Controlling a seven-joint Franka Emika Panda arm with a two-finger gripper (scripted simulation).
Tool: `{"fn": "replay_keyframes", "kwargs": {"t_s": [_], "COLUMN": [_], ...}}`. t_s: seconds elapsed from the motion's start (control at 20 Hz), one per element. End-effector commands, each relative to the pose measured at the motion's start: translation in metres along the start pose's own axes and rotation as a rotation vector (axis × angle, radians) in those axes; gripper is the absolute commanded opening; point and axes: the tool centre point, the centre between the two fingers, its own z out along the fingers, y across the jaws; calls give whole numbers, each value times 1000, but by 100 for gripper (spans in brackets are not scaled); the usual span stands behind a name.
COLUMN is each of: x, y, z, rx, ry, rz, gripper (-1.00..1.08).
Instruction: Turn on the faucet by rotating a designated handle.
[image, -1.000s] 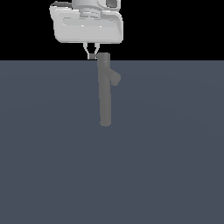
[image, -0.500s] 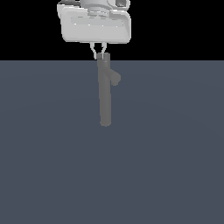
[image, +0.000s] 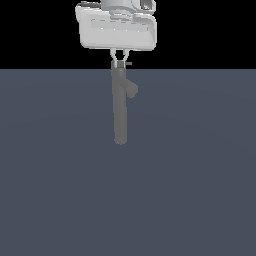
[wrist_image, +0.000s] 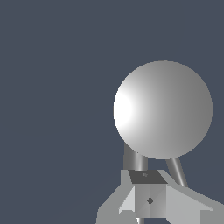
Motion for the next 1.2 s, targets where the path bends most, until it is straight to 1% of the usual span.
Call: {"fn": "replay_keyframes", "kwargs": {"t_s": [0.0, 0.05, 0.1, 0.15, 1.15], "x": [8, 8, 8, 3, 52], "y": [48, 53, 53, 14, 64], "z": [-3, -3, -3, 0, -4], "rx": [-17, -17, -17, 1, -16], "ry": [25, 24, 24, -1, 23], "rz": [54, 57, 57, 8, 55], "gripper": [-100, -100, -100, -100, -100]}}
